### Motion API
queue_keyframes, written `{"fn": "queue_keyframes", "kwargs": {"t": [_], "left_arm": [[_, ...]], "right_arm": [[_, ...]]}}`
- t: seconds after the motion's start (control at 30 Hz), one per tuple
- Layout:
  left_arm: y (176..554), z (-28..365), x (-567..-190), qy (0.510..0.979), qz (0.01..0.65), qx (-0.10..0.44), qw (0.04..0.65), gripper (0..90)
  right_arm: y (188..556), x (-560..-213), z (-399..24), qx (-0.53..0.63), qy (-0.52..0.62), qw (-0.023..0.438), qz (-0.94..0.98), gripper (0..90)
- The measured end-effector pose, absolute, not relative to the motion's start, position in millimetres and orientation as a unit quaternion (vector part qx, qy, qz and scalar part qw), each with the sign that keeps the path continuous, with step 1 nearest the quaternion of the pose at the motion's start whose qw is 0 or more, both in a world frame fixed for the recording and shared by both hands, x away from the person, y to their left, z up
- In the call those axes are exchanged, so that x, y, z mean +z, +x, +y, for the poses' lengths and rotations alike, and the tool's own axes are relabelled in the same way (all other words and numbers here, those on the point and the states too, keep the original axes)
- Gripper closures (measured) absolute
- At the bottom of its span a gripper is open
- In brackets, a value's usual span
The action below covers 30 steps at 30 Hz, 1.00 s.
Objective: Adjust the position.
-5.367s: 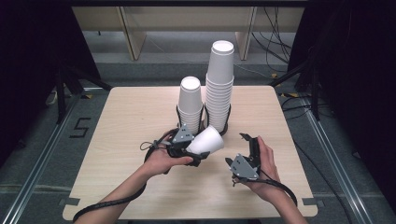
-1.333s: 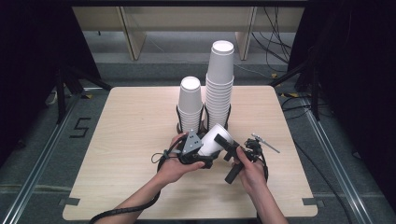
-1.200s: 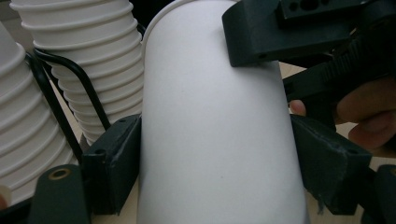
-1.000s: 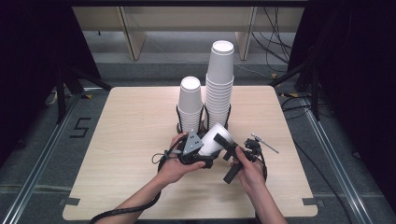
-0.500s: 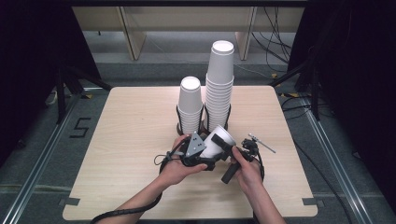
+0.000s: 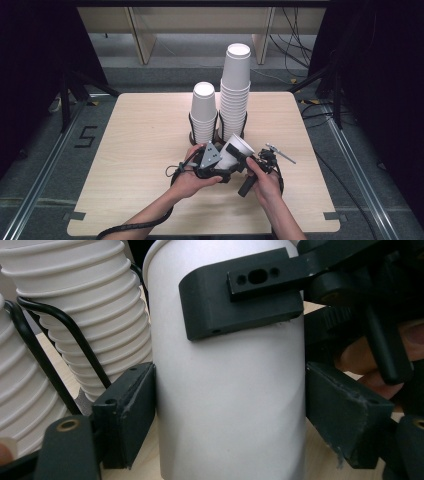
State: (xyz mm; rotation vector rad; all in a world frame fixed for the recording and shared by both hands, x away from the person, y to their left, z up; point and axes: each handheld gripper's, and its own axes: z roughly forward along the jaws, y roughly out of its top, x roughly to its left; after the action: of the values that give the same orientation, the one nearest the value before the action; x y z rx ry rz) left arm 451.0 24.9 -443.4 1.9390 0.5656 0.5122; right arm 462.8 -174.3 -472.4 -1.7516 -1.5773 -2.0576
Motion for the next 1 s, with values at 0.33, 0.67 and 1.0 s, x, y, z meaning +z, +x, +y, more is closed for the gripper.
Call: {"fn": "queue_keyframes", "kwargs": {"t": [0.33,0.67,1.0], "left_arm": [[450,24,-444,0.808,0.240,0.200,0.499,14.9],[445,37,-441,0.817,0.238,0.191,0.490,7.4],[441,78,-443,0.801,0.273,0.136,0.516,3.1]], "right_arm": [[461,-467,-172,-0.650,-0.554,0.000,-0.520,15.6],[462,-461,-174,-0.631,-0.542,-0.054,-0.552,15.5],[461,-454,-173,-0.618,-0.502,-0.128,-0.591,15.2]]}}
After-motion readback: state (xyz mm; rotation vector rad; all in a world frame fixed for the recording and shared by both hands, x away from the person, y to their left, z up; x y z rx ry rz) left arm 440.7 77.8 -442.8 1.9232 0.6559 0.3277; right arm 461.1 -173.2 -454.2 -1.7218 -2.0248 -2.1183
